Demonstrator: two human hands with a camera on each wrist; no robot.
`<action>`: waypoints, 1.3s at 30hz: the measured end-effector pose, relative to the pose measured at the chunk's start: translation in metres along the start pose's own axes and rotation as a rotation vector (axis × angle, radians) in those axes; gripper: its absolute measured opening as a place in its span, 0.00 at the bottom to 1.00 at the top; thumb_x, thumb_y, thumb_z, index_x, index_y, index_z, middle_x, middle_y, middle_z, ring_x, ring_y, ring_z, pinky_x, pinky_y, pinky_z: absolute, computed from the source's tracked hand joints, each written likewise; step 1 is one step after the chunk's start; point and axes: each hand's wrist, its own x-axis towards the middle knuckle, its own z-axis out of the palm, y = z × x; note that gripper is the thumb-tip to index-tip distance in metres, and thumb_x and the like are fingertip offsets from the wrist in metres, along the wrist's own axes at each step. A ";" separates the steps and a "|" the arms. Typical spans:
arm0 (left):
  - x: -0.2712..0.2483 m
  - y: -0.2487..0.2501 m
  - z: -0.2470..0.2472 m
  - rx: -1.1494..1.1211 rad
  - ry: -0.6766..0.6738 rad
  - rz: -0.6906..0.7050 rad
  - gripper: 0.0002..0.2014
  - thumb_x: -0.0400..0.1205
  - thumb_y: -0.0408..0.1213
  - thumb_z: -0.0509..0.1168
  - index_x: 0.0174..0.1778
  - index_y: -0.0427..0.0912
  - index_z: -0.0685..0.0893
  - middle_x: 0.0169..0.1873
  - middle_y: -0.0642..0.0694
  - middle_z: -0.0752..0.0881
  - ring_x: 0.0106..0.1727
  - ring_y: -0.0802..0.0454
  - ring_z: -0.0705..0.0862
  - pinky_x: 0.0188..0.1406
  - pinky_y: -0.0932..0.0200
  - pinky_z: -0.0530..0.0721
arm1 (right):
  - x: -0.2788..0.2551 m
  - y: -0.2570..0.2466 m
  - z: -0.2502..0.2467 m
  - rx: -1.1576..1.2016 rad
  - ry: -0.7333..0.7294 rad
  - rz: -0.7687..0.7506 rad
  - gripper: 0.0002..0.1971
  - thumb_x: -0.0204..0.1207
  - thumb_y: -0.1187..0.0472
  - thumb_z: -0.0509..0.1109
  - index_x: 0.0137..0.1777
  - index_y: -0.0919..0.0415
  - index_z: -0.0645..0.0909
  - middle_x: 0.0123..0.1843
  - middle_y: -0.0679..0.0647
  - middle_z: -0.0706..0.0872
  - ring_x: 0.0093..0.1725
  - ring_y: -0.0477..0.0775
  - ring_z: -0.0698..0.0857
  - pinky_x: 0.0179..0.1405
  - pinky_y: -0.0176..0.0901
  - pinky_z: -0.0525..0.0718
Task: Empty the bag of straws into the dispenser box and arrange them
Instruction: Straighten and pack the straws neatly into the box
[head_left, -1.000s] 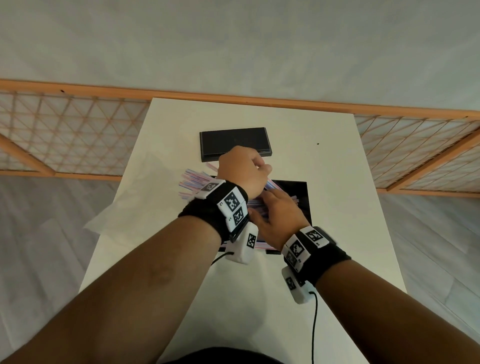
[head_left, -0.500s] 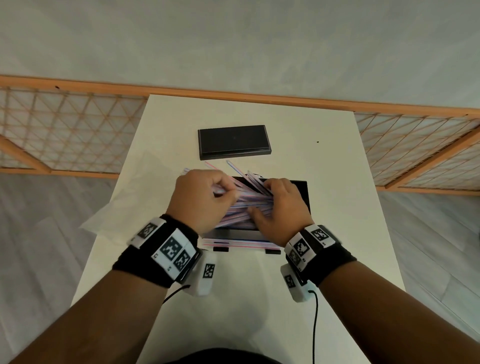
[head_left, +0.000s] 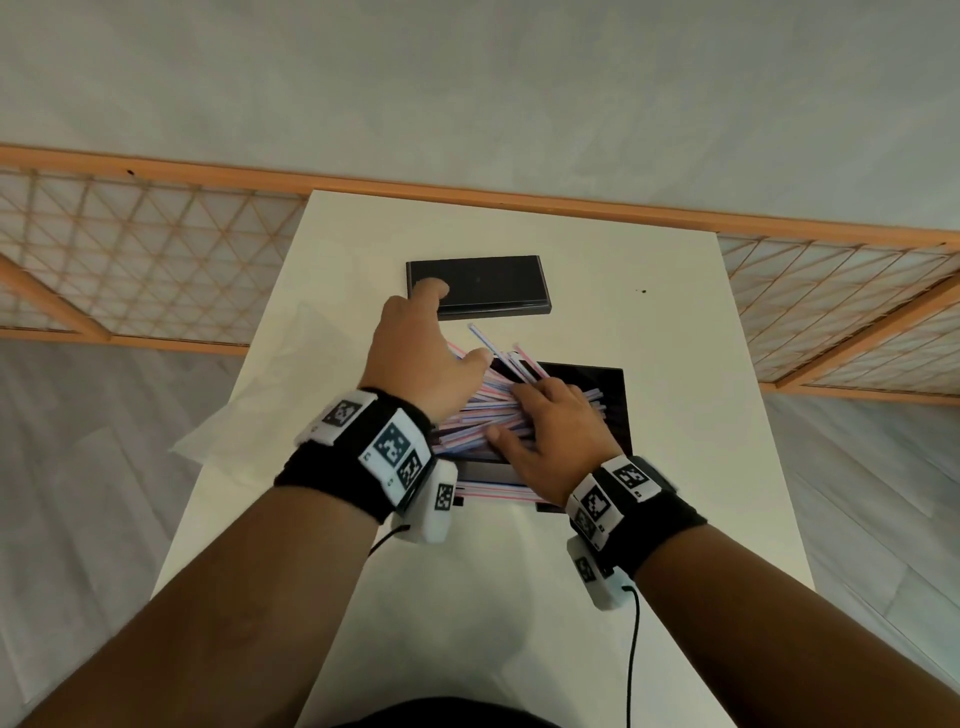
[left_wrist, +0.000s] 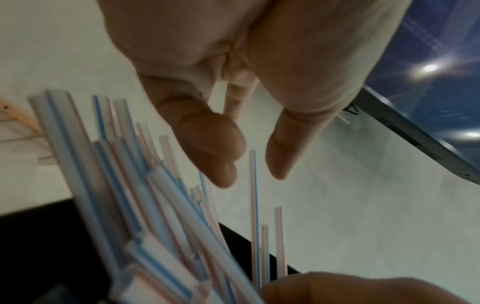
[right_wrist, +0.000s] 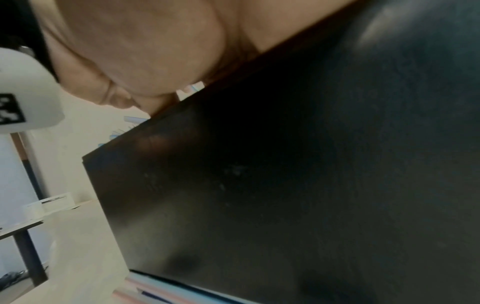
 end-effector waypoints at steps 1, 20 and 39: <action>0.005 0.001 0.002 0.004 -0.019 -0.014 0.35 0.78 0.50 0.76 0.79 0.51 0.71 0.71 0.42 0.77 0.73 0.43 0.78 0.66 0.55 0.75 | 0.000 0.001 0.001 0.025 0.017 -0.001 0.33 0.78 0.34 0.61 0.77 0.52 0.72 0.70 0.53 0.76 0.70 0.58 0.73 0.69 0.55 0.76; 0.020 0.043 0.052 0.056 -0.131 0.084 0.06 0.81 0.35 0.73 0.39 0.46 0.93 0.45 0.46 0.93 0.51 0.48 0.90 0.43 0.61 0.80 | -0.004 0.011 -0.006 0.335 0.261 0.109 0.16 0.69 0.58 0.77 0.53 0.59 0.77 0.53 0.53 0.78 0.53 0.56 0.79 0.53 0.46 0.80; -0.028 -0.024 -0.013 0.027 0.493 0.285 0.22 0.75 0.46 0.73 0.59 0.36 0.81 0.57 0.39 0.82 0.58 0.42 0.78 0.58 0.51 0.73 | -0.001 0.001 -0.004 -0.097 -0.039 -0.039 0.57 0.58 0.13 0.51 0.79 0.54 0.63 0.75 0.50 0.73 0.73 0.58 0.71 0.76 0.65 0.67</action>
